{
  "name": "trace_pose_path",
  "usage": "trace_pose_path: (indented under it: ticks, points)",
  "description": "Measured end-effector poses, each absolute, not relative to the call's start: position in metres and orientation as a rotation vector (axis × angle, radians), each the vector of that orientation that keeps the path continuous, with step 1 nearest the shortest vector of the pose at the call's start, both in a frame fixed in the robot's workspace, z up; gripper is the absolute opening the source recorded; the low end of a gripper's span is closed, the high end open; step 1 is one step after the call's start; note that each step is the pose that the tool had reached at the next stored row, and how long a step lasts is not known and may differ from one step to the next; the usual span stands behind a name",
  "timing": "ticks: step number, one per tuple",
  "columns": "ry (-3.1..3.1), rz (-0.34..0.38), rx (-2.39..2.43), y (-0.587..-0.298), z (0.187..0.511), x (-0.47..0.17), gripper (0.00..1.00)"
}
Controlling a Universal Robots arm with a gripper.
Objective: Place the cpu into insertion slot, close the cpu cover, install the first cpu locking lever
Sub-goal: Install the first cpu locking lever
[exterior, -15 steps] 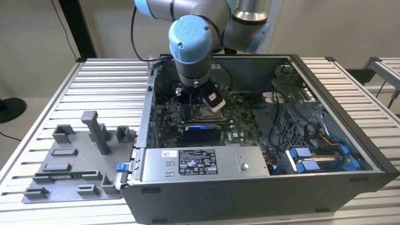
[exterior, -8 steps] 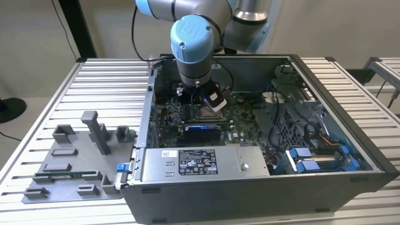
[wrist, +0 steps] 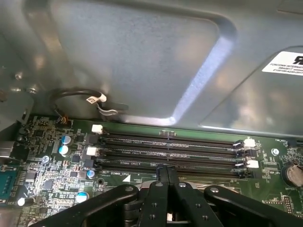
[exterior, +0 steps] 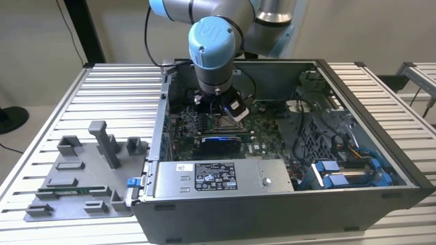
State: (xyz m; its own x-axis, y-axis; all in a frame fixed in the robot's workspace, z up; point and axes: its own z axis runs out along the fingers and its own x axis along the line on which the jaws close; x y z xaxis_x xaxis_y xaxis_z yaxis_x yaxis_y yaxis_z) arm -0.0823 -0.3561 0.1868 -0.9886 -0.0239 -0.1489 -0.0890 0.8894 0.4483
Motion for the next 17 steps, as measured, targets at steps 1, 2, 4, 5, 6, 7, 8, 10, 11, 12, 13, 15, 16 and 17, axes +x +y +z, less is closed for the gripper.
trace_pose_path:
  ticks: [1, 2, 4, 5, 6, 7, 8, 10, 11, 12, 13, 15, 16, 17]
  points:
    - [2.917, 0.702, -0.088, -0.356, 0.187, -0.082, 0.00]
    - [2.917, 0.702, -0.088, -0.356, 0.187, -0.081, 0.00]
    - [2.917, 0.702, -0.088, -0.356, 0.186, -0.079, 0.00]
    - [2.917, 0.702, -0.088, -0.356, 0.186, -0.079, 0.00]
    - [2.917, 0.702, -0.088, -0.356, 0.186, -0.078, 0.00]
    - [2.917, 0.702, -0.088, -0.356, 0.186, -0.078, 0.00]
    - [2.917, 0.702, -0.088, -0.356, 0.186, -0.076, 0.00]
    - [2.917, 0.702, -0.088, -0.356, 0.186, -0.075, 0.00]
    - [2.917, 0.702, -0.088, -0.356, 0.185, -0.075, 0.00]
    - [2.917, 0.702, -0.088, -0.356, 0.185, -0.074, 0.00]
    - [2.917, 0.702, -0.088, -0.356, 0.185, -0.073, 0.00]
    - [2.917, 0.702, -0.088, -0.356, 0.185, -0.072, 0.00]
    - [2.917, 0.702, -0.088, -0.356, 0.185, -0.072, 0.00]
    - [2.917, 0.702, -0.088, -0.356, 0.185, -0.071, 0.00]
